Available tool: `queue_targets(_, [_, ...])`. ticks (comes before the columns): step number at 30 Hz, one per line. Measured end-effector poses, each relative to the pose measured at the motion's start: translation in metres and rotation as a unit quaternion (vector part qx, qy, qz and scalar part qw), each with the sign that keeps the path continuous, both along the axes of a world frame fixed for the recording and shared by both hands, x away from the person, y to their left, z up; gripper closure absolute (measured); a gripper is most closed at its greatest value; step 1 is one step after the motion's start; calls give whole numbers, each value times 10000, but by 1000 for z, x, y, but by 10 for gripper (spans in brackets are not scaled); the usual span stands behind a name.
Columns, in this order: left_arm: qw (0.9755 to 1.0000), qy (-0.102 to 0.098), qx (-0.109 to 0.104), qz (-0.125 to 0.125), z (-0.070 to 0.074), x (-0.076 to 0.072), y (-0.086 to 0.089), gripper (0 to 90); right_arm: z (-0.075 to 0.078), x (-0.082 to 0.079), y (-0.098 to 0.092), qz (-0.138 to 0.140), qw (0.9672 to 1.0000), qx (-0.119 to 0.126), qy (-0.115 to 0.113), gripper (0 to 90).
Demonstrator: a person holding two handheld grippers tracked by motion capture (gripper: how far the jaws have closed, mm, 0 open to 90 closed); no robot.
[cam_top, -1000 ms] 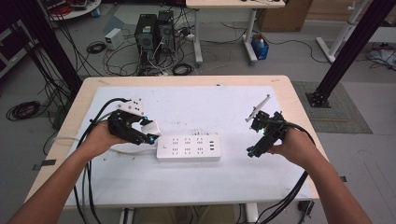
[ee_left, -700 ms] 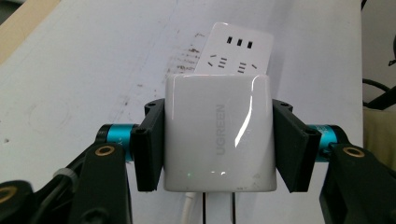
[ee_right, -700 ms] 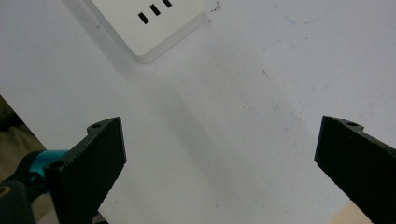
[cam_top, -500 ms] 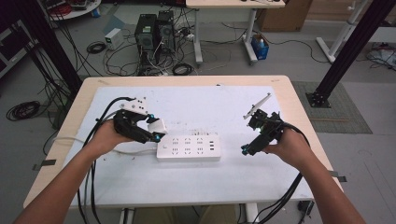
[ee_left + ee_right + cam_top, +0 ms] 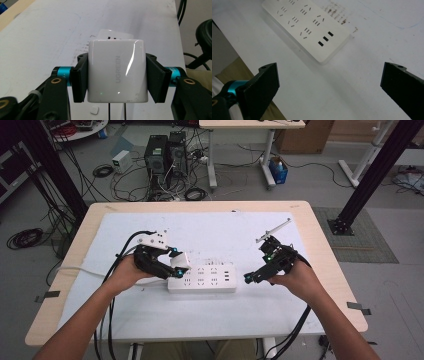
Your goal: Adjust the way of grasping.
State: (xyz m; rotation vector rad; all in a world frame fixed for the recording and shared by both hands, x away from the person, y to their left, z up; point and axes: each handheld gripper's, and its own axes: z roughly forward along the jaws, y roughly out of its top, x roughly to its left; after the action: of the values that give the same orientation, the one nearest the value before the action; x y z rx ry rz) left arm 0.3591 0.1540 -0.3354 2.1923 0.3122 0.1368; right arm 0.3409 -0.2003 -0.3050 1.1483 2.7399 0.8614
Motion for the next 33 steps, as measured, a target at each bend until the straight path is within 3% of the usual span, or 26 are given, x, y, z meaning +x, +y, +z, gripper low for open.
queue_targets(6, [10000,-4,-21,-79,-3,-1,-7,426,-5,1,-2,-187,9996,166,134,13])
queue_targets(10, [9999,-15,-15,-113,-4,-1,-10,426,-7,1,-7,-392,9977,428,348,13])
queue_targets(12, [9999,-25,-23,-111,-5,-1,-12,426,-10,2,-11,-507,9940,782,567,14])
queue_targets(15, [9999,-34,-31,-131,-6,-1,-15,425,-12,2,-15,-590,9901,1046,731,13])
queue_targets(16, [9999,-44,-12,-151,-6,-1,-15,425,-13,3,-15,-663,9874,1160,846,13])
queue_targets(22, [9998,-65,-54,-193,-7,-2,-21,425,-15,4,-17,-807,9792,1501,1102,13])
queue_targets(25, [9997,-106,-80,-203,-8,-3,-25,425,-16,5,-16,-891,9718,1793,1246,14])
queue_targets(27, [9996,-136,-126,-212,-11,-4,-29,426,-17,5,-16,-944,9681,1898,1335,13])
queue_targets(30, [9994,-134,-195,-264,-15,-5,-36,425,-19,6,-15,-988,9664,1923,1391,13])
queue_targets(33, [9990,-61,-262,-352,-19,-5,-43,425,-19,7,-13,-1043,9624,1989,1528,14])
